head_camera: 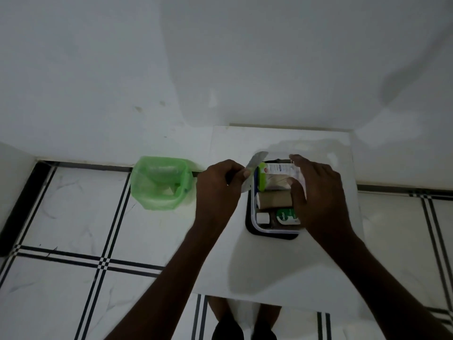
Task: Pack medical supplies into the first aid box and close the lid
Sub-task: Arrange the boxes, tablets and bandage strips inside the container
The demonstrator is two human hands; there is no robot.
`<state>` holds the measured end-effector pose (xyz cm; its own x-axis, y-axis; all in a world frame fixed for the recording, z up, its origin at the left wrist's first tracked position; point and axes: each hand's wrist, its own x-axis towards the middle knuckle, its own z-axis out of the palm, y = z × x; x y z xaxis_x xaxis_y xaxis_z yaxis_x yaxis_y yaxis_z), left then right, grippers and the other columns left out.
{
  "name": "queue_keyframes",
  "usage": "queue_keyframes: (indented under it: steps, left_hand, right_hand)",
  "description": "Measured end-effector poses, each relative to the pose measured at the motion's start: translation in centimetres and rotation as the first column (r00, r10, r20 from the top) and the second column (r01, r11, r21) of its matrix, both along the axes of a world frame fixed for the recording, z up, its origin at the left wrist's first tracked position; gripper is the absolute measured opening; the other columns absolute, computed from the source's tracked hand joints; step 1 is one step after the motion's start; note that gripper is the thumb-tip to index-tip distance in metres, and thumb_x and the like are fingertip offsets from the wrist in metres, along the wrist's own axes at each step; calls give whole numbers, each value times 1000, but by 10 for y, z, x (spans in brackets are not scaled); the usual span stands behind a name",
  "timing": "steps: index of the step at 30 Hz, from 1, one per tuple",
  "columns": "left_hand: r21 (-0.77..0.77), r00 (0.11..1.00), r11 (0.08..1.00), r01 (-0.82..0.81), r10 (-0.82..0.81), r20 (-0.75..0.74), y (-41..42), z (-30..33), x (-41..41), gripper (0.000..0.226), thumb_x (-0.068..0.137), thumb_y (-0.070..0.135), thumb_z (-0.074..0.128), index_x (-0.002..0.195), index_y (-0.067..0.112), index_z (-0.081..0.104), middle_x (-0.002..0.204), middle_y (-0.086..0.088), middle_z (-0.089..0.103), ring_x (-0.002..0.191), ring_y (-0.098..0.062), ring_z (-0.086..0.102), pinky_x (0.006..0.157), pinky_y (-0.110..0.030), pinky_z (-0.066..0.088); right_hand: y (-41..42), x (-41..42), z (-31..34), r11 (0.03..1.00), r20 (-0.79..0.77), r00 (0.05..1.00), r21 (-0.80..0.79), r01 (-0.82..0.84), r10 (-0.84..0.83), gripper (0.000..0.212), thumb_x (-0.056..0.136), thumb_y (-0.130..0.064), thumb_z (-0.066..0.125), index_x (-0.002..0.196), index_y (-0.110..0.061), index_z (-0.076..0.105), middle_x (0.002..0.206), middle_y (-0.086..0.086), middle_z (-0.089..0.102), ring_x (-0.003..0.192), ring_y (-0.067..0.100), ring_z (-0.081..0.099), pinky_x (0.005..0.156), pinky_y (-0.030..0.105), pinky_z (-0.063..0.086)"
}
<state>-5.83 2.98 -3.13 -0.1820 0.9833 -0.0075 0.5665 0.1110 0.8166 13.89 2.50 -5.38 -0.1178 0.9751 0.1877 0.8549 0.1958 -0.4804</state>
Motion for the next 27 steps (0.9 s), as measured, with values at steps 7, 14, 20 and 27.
queue_keyframes:
  steps: [7,14,20,27]
  left_hand:
    - [-235,996,970,62,-74,-43,-23,-7,31,10,84,27,75,92,20,74,71,2,75,63,-14,68,60,-26,48]
    - [19,822,966,259,-210,-529,-37,-34,44,63,75,42,80,129,16,60,127,-8,63,119,-28,54,92,-41,49]
    - [-131,621,894,428,-397,-676,-28,-46,35,84,73,51,79,146,25,46,164,-15,24,153,-39,12,114,-54,24]
    - [-153,587,868,473,-439,-680,-1,-39,47,90,79,49,74,153,12,36,162,-18,29,152,-37,20,115,-53,24]
  right_hand:
    - [-9,7,-11,997,-74,997,75,8,-2,37,92,-17,60,127,-5,56,119,11,67,107,28,60,95,41,47]
    - [-19,12,-33,996,217,973,-50,-73,82,63,85,-35,59,138,-3,49,147,25,46,139,44,38,111,59,34]
    - [-18,15,-38,989,214,969,-107,-98,119,75,82,-26,73,146,-5,41,153,26,37,144,44,30,113,59,32]
    - [-16,19,-35,999,33,999,31,-35,34,45,94,-21,51,133,0,52,137,24,57,130,39,51,108,53,42]
